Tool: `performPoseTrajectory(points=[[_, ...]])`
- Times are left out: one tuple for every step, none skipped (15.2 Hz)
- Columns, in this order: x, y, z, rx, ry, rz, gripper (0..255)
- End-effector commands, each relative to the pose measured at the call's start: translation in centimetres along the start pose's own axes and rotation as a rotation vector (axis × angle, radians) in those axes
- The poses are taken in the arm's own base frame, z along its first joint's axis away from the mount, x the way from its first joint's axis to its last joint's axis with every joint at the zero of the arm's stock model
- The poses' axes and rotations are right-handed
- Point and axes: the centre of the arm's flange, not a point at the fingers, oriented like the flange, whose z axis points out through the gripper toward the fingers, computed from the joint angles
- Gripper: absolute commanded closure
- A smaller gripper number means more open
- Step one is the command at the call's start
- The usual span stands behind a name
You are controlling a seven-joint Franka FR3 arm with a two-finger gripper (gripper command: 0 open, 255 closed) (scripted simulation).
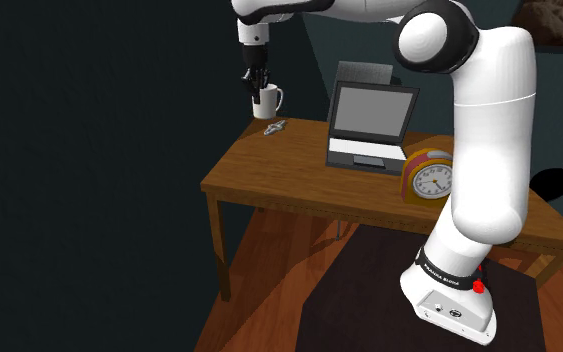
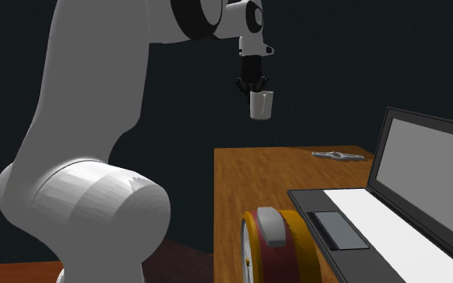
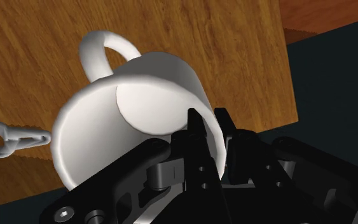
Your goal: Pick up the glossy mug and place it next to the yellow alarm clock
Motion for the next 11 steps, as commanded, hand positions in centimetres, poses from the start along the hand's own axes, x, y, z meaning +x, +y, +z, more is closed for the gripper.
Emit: performPoseTrajectory(points=[[0.0, -0.1, -1.0, 0.000, 0.000, 0.000, 255], [0.0, 0.0, -1.6, 0.000, 0.000, 0.000, 255], [-0.1, 0.0, -2.1, 0.000, 0.000, 0.000, 255], [-0.1, 0.0, -2.6, 0.000, 0.000, 0.000, 255], [-0.1, 0.1, -3.2, 0.000, 0.000, 0.000, 255], [-0.1, 0.1, -3.7, 0.000, 0.000, 0.000, 255], [-0.2, 0.1, -4.2, 0.000, 0.000, 0.000, 255], [-0.2, 0.1, -4.7, 0.000, 0.000, 0.000, 255], [-0.2, 0.2, -5.3, 0.000, 0.000, 0.000, 255], [-0.2, 0.2, -5.8, 0.000, 0.000, 0.000, 255], [-0.2, 0.2, -5.8, 0.000, 0.000, 0.000, 255]])
